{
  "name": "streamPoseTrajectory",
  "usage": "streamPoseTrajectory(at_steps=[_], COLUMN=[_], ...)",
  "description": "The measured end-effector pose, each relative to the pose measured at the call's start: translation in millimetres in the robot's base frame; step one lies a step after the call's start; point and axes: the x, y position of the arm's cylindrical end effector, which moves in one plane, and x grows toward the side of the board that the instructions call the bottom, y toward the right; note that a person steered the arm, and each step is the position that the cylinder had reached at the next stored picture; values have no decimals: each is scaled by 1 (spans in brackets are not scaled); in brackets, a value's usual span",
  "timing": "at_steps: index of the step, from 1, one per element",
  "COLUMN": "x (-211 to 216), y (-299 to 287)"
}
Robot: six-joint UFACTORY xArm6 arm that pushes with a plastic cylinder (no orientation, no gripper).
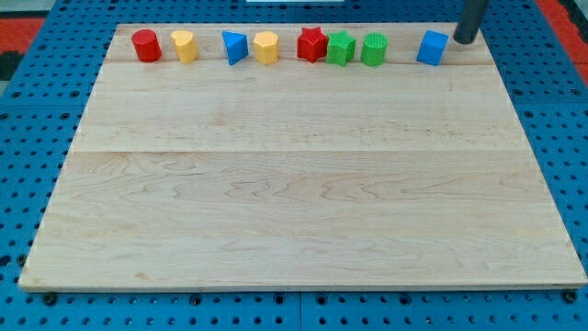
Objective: Move the blue cube to the centre
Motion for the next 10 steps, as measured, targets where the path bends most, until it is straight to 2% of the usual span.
streamPoseTrajectory(at_steps=[1,2,3,4,5,6,7,8,9,10], x=[19,70,87,89,140,146,145,122,87,152], y=[-55,-133,-113,-62,-66,-157,-114,-72,-114,-212])
